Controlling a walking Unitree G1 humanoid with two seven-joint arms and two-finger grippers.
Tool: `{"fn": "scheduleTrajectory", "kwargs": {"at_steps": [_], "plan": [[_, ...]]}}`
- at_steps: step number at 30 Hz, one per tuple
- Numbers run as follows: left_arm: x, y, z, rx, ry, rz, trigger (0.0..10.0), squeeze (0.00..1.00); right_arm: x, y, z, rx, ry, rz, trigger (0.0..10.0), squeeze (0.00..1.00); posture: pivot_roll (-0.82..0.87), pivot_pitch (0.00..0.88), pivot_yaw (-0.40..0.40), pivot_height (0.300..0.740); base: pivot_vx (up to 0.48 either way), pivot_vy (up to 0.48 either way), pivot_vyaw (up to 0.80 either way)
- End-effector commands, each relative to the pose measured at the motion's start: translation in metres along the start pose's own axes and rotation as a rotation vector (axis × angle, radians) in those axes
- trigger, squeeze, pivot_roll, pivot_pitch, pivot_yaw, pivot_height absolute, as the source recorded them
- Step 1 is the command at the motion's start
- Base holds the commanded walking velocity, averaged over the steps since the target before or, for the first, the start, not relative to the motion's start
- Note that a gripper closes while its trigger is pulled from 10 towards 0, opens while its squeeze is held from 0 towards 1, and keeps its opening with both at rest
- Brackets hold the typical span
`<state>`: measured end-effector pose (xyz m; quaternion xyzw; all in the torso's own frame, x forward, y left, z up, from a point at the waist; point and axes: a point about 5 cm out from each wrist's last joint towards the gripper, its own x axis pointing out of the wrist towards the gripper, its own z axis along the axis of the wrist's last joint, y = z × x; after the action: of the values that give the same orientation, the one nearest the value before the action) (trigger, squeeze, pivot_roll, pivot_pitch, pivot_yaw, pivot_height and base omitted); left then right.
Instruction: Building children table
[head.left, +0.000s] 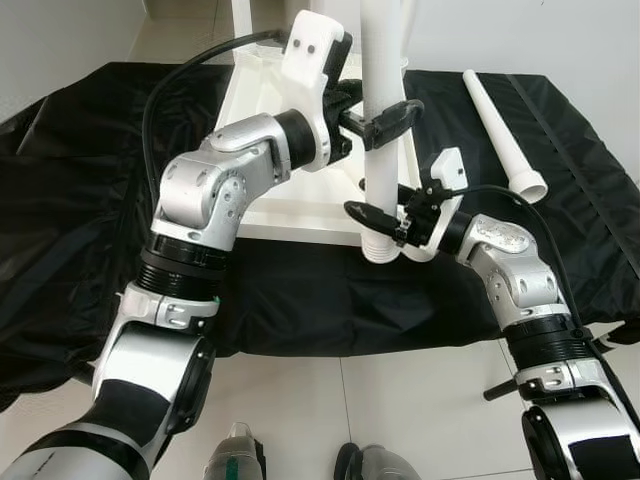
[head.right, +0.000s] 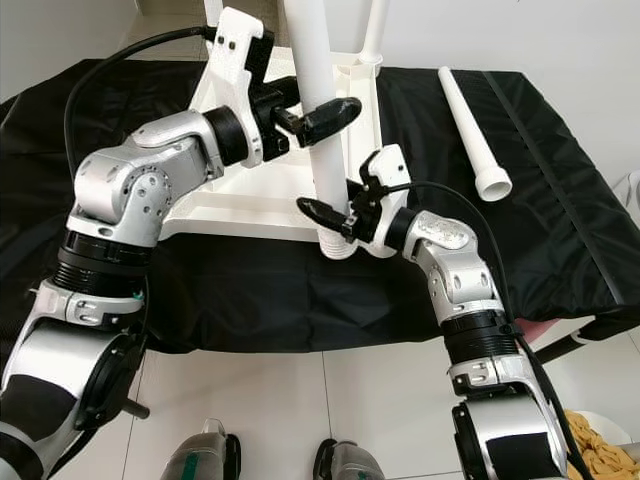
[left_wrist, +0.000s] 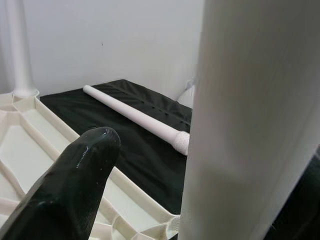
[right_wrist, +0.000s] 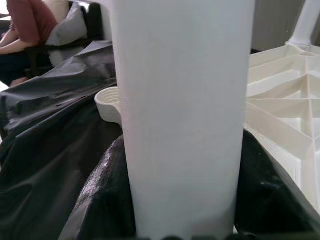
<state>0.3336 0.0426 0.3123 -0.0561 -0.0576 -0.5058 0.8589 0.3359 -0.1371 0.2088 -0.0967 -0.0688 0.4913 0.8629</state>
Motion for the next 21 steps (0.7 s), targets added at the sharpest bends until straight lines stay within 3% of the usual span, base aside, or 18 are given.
{"fn": "scheduleTrajectory", "kwargs": {"at_steps": [1, 5, 12, 14, 16, 17, 18, 19, 21], "plan": [[-0.005, -0.02, 0.015, 0.004, -0.035, -0.337, 10.0, 0.0, -0.005, 0.001, -0.001, 0.003, 0.01, 0.025, 10.0, 0.0, 0.09, 0.018, -0.039, 0.74, 0.0, 0.0, 0.0], [-0.01, -0.023, 0.025, -0.059, -0.059, -0.4, 10.0, 0.0, -0.012, 0.001, -0.003, 0.008, 0.027, 0.055, 10.0, 0.0, 0.09, 0.021, -0.039, 0.74, 0.0, 0.0, 0.0], [-0.014, -0.025, 0.033, -0.091, -0.095, -0.442, 10.0, 0.0, -0.016, 0.0, -0.002, 0.013, 0.029, 0.063, 10.0, 0.0, 0.09, 0.023, -0.038, 0.74, 0.0, 0.0, 0.0], [-0.015, -0.025, 0.036, -0.1, -0.112, -0.45, 4.2, 0.0, -0.017, -0.002, -0.001, 0.014, 0.028, 0.062, 10.0, 0.0, 0.09, 0.023, -0.039, 0.74, 0.0, 0.0, 0.0], [-0.015, -0.025, 0.036, -0.1, -0.112, -0.45, 4.2, 0.0, -0.017, -0.002, -0.001, 0.014, 0.028, 0.062, 10.0, 0.0, 0.09, 0.023, -0.039, 0.74, 0.0, 0.0, 0.0], [-0.015, -0.026, 0.038, -0.112, -0.121, -0.456, 2.1, 0.0, -0.017, -0.002, -0.001, 0.013, 0.027, 0.061, 10.0, 0.0, 0.09, 0.023, -0.039, 0.74, 0.0, 0.0, 0.0], [-0.015, -0.026, 0.038, -0.112, -0.121, -0.456, 2.1, 0.0, -0.017, -0.002, -0.001, 0.013, 0.027, 0.061, 10.0, 0.0, 0.09, 0.023, -0.039, 0.74, 0.0, 0.0, 0.0], [-0.015, -0.027, 0.04, -0.119, -0.132, -0.461, 0.0, 0.0, -0.017, -0.003, 0.0, 0.013, 0.026, 0.061, 10.0, 0.0, 0.09, 0.023, -0.04, 0.74, 0.0, 0.0, 0.0], [-0.015, -0.027, 0.041, -0.117, -0.14, -0.457, 0.0, 0.0, -0.017, -0.003, 0.0, 0.011, 0.026, 0.062, 10.0, 0.0, 0.09, 0.023, -0.041, 0.74, 0.0, 0.0, 0.0]]}}
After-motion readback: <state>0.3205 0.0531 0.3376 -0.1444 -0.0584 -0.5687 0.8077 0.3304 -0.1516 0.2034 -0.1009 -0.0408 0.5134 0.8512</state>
